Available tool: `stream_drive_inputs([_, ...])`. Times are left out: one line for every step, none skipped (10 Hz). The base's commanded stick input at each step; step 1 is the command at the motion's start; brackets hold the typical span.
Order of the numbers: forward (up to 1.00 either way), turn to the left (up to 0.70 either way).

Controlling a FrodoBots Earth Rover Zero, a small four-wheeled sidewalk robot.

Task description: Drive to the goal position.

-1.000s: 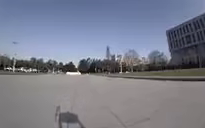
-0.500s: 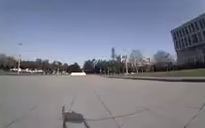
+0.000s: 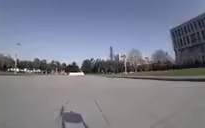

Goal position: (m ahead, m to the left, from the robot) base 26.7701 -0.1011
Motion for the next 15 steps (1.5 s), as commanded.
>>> stream_drive_inputs([1.00,0.19])
stream_drive_inputs([1.00,0.27])
stream_drive_inputs([1.00,0.34])
stream_drive_inputs([1.00,0.42])
stream_drive_inputs([1.00,0.13])
stream_drive_inputs([1.00,0.03])
stream_drive_inputs([1.00,0.17])
stream_drive_inputs([1.00,0.36])
stream_drive_inputs([1.00,0.42])
stream_drive_inputs([1.00,0.17])
stream_drive_inputs([1.00,0.03])
stream_drive_inputs([1.00,0.03])
stream_drive_inputs([1.00,0.03])
stream_drive_inputs([1.00,0.03])
stream_drive_inputs([1.00,0.03])
